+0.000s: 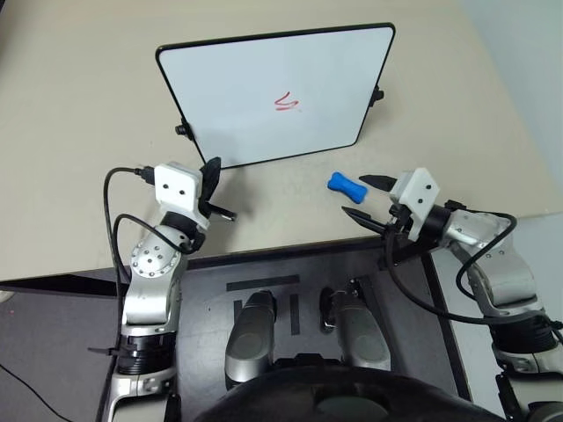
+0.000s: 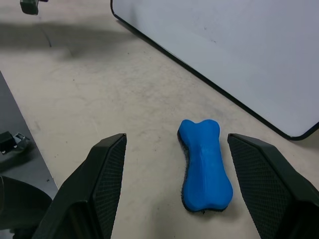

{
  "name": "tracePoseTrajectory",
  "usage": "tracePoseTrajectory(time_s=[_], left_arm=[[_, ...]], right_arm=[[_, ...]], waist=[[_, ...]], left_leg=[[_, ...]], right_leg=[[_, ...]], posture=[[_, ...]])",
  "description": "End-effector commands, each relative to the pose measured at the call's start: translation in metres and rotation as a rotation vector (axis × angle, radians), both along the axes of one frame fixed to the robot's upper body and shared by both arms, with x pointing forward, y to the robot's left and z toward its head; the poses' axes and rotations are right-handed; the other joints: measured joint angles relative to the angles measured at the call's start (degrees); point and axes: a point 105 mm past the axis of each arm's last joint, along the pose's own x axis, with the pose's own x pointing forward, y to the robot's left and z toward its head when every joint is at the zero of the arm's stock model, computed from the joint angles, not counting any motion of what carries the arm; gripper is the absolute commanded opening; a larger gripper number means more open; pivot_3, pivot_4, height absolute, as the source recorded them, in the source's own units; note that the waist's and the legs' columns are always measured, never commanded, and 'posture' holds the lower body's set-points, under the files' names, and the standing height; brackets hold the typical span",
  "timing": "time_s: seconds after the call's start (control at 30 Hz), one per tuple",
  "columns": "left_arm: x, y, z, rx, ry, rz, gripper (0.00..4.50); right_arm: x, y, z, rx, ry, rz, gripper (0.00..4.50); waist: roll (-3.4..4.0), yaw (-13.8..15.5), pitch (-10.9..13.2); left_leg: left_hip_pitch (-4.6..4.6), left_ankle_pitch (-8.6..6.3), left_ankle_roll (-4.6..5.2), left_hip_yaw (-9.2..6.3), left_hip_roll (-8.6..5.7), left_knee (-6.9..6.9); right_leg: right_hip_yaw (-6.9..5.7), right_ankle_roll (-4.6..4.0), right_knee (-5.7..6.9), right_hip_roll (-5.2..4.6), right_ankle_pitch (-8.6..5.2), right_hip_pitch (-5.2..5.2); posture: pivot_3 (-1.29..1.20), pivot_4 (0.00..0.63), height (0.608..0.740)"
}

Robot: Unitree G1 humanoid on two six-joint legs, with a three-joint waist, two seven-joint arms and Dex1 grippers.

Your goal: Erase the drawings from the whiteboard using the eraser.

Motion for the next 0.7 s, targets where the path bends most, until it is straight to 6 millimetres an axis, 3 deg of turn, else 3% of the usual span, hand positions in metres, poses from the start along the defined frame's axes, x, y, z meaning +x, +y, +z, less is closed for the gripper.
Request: tracePoseTrajectory(time_s=[0.03,0.7], left_arm=[[-0.002,-0.005,0.013,-0.003,-0.061,-0.005,0.0],[-0.008,-0.01,0.007,-0.037,-0.052,0.018,0.0]], right_arm=[[0.006,0.001,0.01,0.002,-0.035,0.007,3.42],[0.039,0.0,-0.012,-0.036,0.107,-0.009,3.42]], waist=[[0.0,0.0,0.0],[0.0,0.0,0.0]], left_leg=[[0.0,0.0,-0.01,0.0,0.0,0.0],[0.04,0.01,0.0,-0.02,0.01,0.0]], right_leg=[[0.0,0.0,0.0,0.0,0.0,0.0],[0.03,-0.04,0.04,0.01,0.01,0.0]], posture=[[0.0,0.15,0.74],[0.0,0.15,0.74]])
